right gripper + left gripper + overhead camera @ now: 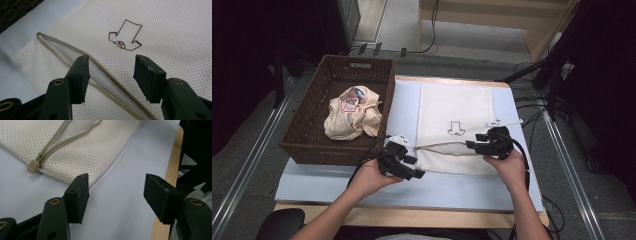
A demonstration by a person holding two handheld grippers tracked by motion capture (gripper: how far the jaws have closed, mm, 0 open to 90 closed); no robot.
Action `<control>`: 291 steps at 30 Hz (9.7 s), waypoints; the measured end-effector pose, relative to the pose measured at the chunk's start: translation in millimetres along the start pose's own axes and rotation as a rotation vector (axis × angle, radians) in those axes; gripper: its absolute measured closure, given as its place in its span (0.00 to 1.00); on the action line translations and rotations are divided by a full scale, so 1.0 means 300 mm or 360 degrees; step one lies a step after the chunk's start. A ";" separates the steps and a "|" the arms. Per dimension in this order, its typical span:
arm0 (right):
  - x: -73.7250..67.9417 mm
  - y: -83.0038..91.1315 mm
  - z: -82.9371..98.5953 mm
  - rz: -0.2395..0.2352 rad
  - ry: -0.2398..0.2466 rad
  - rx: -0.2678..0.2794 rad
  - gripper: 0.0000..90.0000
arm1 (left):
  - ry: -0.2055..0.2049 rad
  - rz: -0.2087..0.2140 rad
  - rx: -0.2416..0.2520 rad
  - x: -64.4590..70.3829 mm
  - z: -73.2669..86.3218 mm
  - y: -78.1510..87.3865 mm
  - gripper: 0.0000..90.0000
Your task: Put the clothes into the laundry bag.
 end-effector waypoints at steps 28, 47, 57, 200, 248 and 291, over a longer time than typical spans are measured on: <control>-0.006 0.012 0.010 -0.0010 0.0021 0.0012 0.52 | -0.0019 0.0014 -0.0094 0.014 -0.006 -0.009 0.43; -0.025 0.015 0.015 -0.0001 0.0039 0.0009 0.53 | -0.0049 0.0057 -0.0118 0.061 -0.064 0.029 0.39; -0.027 0.029 0.027 0.0002 0.0034 0.0019 0.52 | -0.0106 0.0045 -0.0109 0.082 -0.117 0.104 0.39; -0.070 -0.016 0.000 -0.0041 0.0140 -0.0025 0.50 | 0.0842 -0.0836 -0.0081 -0.719 0.029 0.357 0.00; -0.063 -0.011 0.009 -0.0007 0.0148 -0.0027 0.50 | 0.0743 -0.0990 -0.0101 -0.716 0.052 0.304 0.29; -0.050 0.004 0.012 0.0012 0.0118 -0.0003 0.50 | 0.0801 -0.0649 0.0276 -0.659 -0.086 0.484 0.72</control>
Point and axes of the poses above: each handheld gripper's, and its own axes: y roughly backward along the jaws, z roughly out of its underside, x roughly to its right, the point moved 2 cm from there along -y, roughly forward along the jaws, and after that the axes turned 2 degrees about x, right-handed, at the moved point
